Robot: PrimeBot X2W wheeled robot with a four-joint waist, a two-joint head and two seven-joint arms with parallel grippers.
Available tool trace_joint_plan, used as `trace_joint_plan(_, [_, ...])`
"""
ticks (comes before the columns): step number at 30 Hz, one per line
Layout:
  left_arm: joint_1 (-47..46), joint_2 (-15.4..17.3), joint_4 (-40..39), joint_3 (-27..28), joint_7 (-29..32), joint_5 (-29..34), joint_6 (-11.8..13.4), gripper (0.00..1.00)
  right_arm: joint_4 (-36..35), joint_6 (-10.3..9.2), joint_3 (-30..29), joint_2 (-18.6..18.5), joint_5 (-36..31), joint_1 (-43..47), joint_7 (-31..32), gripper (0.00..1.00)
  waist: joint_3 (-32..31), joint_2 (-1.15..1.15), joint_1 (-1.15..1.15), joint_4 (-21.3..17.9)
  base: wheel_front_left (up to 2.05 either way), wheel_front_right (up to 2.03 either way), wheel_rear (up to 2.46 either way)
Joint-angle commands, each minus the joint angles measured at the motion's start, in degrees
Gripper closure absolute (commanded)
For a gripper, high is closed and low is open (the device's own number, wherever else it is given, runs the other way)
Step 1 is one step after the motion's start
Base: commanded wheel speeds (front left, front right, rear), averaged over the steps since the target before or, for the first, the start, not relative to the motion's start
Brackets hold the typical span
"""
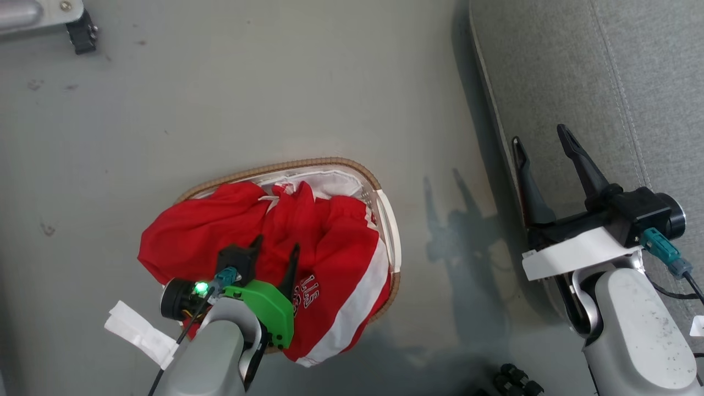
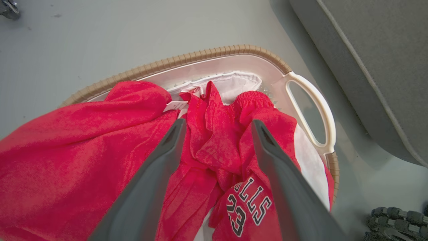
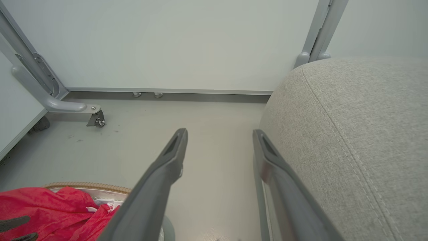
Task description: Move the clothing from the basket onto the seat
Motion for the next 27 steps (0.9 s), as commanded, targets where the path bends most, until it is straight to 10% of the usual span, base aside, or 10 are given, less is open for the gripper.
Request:
trace_joint_plan(1, [-1.7,0.4,0.9,-0.7,0.0,-1.0,-0.2,0.00,-0.2,-0.04,0.1,0.1,0.5,-1.0,-0.3,0.00,4.7,0.00,-0.01,-2.2,0.00,0.00,0.00])
trace_joint_plan(13, [-6.4,0.4,7.2,-17.0,2.7,-20.1,-0.3,0.00,0.7,-0.05,-0.1,0.8,1.5,-2.3,-0.3,0.00,10.8,0.00,-0.01,-4.0,0.00,0.00,0.00])
trace_joint_plan(27, [-14.9,0.6,13.7,-23.7,2.8,-27.4,-0.3,0.00,-0.8,-0.05,0.7,1.7,1.8,-4.4,-0.3,0.00,17.5,0.00,-0.01,-6.3,0.00,0.00,0.00])
